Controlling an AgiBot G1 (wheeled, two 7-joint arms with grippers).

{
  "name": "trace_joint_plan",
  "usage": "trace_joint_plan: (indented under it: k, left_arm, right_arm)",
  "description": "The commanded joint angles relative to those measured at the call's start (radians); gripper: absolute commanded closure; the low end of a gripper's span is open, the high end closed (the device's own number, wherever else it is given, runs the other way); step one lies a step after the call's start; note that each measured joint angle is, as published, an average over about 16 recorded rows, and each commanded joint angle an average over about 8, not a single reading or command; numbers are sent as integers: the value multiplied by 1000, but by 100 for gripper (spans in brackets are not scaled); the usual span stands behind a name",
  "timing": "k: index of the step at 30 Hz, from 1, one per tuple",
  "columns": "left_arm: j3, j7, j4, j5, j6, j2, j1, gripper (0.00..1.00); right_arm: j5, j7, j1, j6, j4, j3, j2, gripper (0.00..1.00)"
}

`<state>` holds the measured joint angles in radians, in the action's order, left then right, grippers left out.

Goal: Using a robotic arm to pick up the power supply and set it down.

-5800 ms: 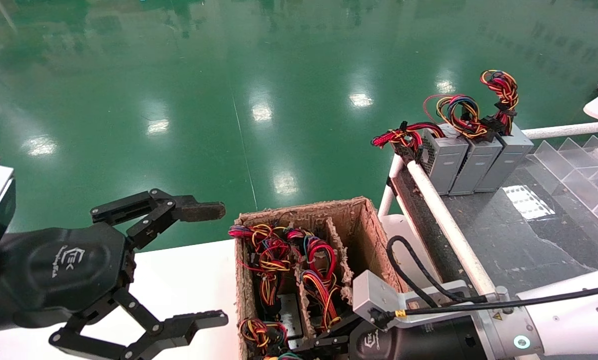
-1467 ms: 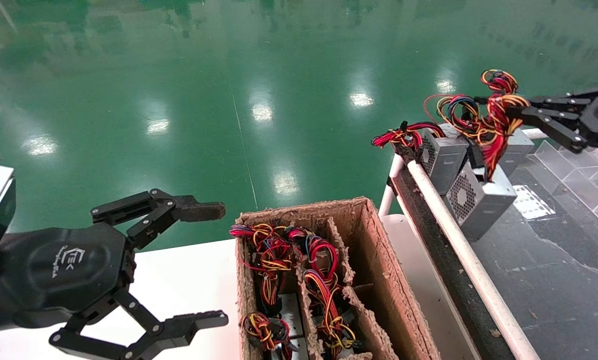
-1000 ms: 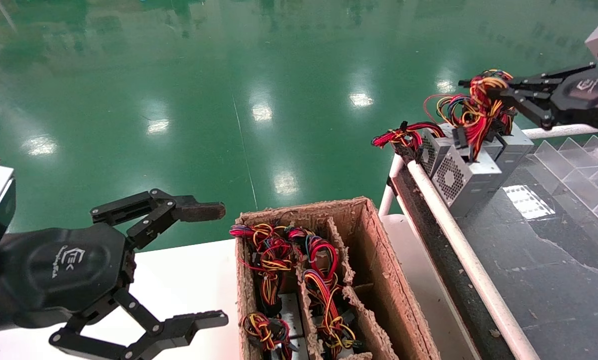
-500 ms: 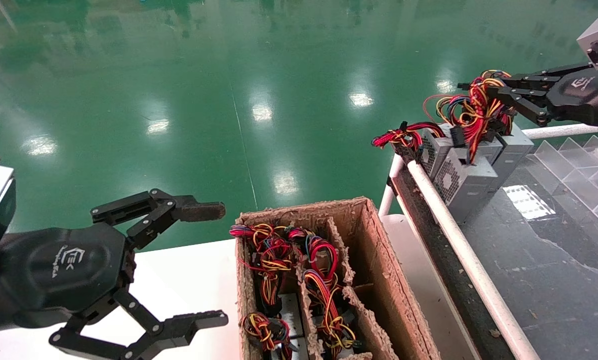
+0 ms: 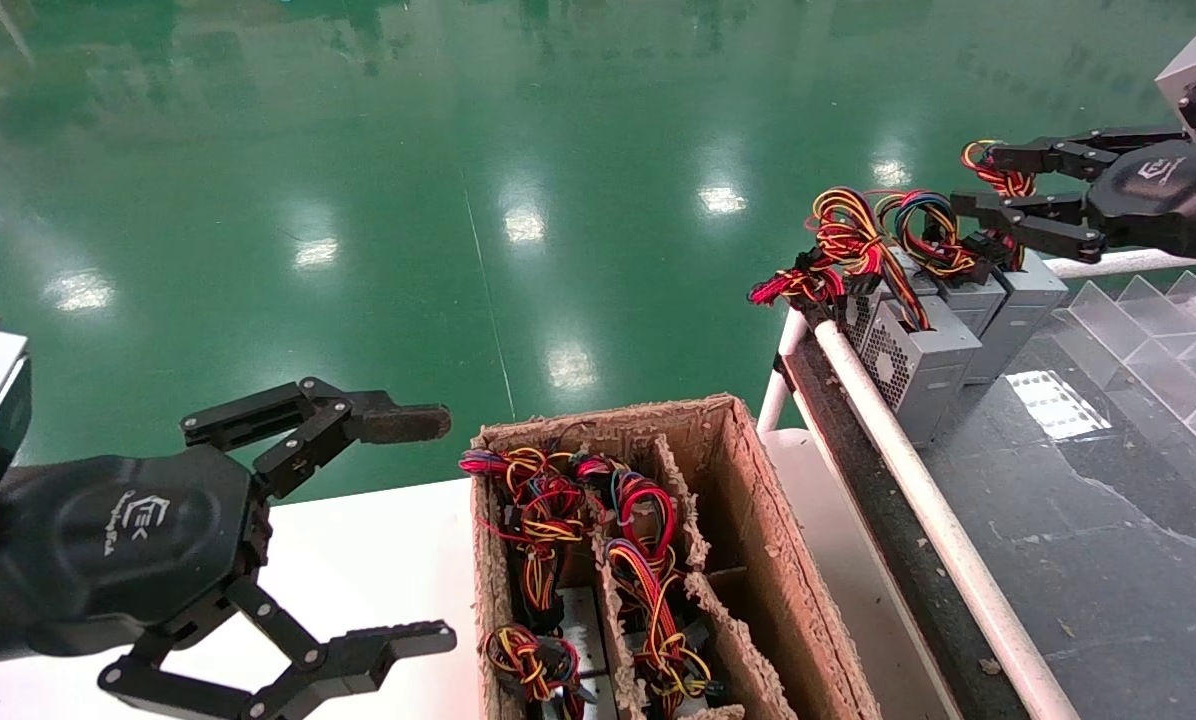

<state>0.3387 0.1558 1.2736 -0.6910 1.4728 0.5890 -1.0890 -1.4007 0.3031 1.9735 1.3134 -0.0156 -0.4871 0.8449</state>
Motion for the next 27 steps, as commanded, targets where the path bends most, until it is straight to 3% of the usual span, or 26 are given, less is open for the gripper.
trace_joint_plan:
  k: [1, 11, 27]
  left_arm:
    - [0, 0, 0, 0, 0, 0, 0, 0]
    - [0, 0, 0, 0, 0, 0, 0, 0]
    - [0, 0, -1, 0, 0, 0, 0, 0]
  right_arm:
    - [2, -3, 2, 6, 5, 1, -2, 0]
    - [50, -30, -22, 25, -22, 28, -19, 0]
    - [215, -153, -256, 67, -354, 76, -76, 0]
